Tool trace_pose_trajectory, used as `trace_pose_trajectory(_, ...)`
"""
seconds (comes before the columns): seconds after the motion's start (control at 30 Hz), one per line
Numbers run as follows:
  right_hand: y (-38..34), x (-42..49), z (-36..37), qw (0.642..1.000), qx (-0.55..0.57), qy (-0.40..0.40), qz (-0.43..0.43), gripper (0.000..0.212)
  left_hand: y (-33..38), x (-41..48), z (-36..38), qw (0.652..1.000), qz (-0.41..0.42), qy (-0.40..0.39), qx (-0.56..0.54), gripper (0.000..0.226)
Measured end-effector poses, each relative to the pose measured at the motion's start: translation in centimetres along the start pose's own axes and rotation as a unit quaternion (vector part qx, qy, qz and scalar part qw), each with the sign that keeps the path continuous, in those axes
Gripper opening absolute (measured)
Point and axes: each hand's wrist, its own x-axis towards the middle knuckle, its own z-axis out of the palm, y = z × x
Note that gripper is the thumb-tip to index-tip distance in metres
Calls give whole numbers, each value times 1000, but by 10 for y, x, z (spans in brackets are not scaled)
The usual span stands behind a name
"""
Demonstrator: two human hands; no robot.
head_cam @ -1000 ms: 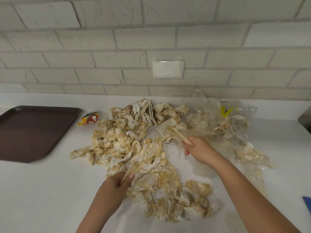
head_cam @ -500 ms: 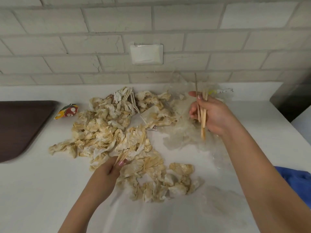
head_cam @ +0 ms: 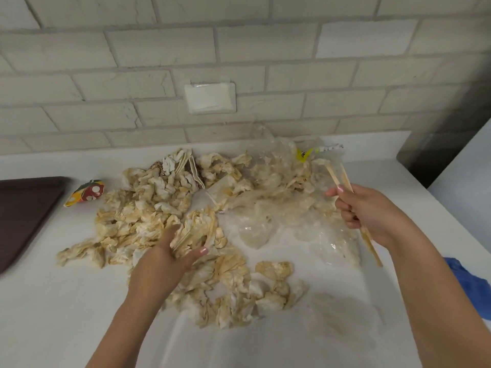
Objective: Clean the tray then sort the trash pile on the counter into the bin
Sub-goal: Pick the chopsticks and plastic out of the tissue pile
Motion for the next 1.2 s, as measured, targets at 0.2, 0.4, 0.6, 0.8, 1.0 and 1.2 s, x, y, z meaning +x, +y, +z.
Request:
trace_pose_trajectory(0.2,16,0,31,983,-163,19,-77,28,13,29,31,962,29,-96,254,79)
trace_pose_trajectory(0.4,29,26,101,920,-355,-80,-145,82,14,-7,59,942,157,-105,278,20)
trace_pose_trajectory(0.6,37,64,129,812,-570,-88,-85,58,2,-27,43,952,185,-124,211,34)
trace_pose_trajectory(0.8,34,62,83,845,-532,-48,-28,20,-6,-3,-15,998,49,-2,44,75)
trace_pose_trajectory(1.0,-18,29,20,951,-304,-3,-51,21,-42,80,-28,980,-110,34,165,86)
trace_pose_trajectory(1.2,-53,84,32,934,-302,156,-114,60,-34,99,-10,989,-36,-6,142,53)
